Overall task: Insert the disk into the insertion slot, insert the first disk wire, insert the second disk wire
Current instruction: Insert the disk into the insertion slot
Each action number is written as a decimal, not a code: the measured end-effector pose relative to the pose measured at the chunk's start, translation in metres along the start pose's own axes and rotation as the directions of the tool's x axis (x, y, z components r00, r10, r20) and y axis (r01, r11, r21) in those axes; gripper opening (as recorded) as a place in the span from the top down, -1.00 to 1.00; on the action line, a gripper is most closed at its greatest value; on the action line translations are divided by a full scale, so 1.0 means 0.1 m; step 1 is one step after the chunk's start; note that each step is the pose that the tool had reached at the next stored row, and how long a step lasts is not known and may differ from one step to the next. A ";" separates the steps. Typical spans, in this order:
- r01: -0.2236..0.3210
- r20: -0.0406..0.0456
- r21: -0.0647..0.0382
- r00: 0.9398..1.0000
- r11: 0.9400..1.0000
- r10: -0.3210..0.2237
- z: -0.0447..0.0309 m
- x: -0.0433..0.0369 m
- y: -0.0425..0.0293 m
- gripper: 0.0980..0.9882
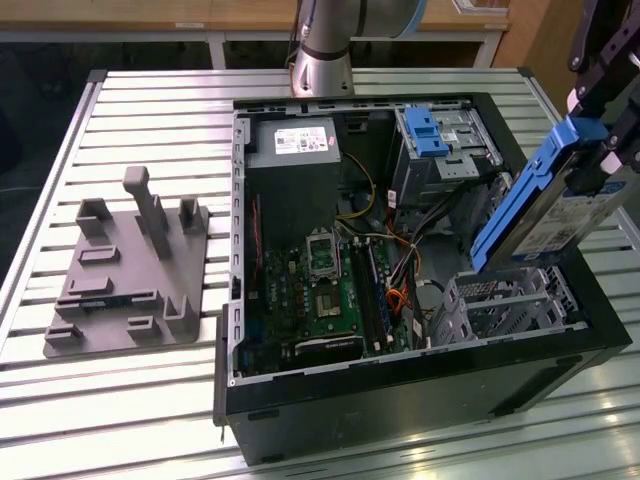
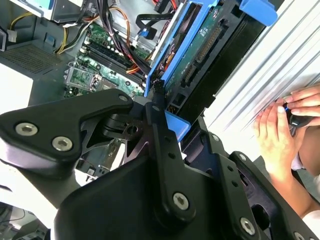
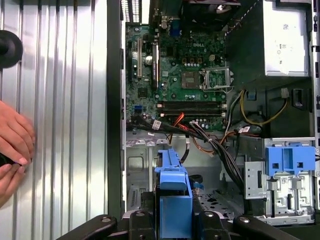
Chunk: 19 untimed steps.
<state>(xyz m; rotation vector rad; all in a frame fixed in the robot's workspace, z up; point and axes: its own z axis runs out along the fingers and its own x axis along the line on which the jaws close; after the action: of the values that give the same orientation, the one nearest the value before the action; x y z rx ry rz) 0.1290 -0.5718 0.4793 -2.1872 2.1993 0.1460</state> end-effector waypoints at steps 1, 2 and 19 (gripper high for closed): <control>-0.001 0.000 0.000 1.000 1.000 0.001 0.005 0.000 0.000 0.40; -0.002 0.000 0.000 1.000 1.000 0.002 0.009 0.001 0.000 0.40; -0.004 -0.001 0.000 1.000 1.000 0.004 0.068 0.007 0.006 0.40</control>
<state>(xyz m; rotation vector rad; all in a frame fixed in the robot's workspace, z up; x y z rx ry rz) 0.1281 -0.5719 0.4725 -2.1831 2.2047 0.1441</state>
